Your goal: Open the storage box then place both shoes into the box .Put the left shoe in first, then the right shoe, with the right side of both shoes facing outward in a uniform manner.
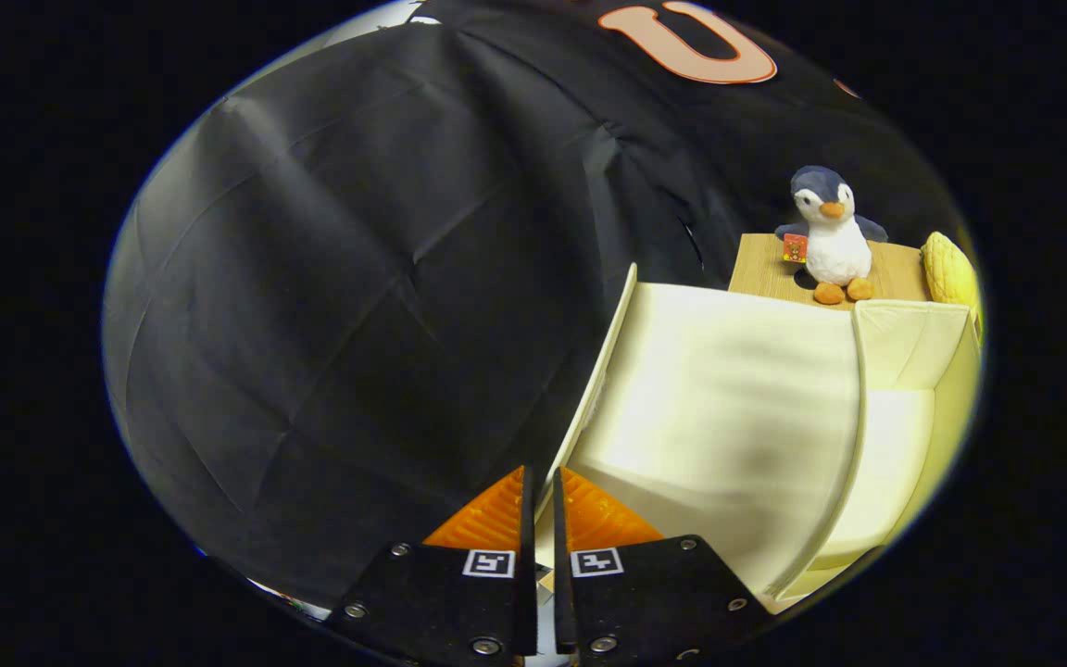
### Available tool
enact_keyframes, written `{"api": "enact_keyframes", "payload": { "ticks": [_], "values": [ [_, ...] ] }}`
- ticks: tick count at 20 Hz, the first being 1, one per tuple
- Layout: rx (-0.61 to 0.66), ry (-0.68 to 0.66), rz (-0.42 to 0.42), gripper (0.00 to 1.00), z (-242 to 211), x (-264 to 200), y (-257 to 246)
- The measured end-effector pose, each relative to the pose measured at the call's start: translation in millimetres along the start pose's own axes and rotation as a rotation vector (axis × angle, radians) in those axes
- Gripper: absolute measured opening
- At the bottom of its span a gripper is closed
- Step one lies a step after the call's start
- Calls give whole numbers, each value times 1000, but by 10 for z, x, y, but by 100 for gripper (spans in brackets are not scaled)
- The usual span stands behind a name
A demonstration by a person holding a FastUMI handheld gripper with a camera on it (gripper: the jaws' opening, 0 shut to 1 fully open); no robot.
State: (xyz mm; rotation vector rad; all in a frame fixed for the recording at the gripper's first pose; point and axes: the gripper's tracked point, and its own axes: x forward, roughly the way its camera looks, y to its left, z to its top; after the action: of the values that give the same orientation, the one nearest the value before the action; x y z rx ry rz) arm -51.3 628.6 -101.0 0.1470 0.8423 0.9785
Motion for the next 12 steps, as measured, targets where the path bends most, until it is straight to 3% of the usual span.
{"api": "enact_keyframes", "payload": {
  "ticks": [2, 4, 5, 9, 12],
  "values": [
    [-18, -7, -6, 9, -14, 1, -42],
    [-45, -16, -27, 25, 25, -42, -245],
    [-57, -27, -32, 46, 75, -70, -377],
    [-71, -114, -130, 93, 239, -381, -872],
    [-62, -184, -223, 98, 300, -880, -1319]
  ]
}}
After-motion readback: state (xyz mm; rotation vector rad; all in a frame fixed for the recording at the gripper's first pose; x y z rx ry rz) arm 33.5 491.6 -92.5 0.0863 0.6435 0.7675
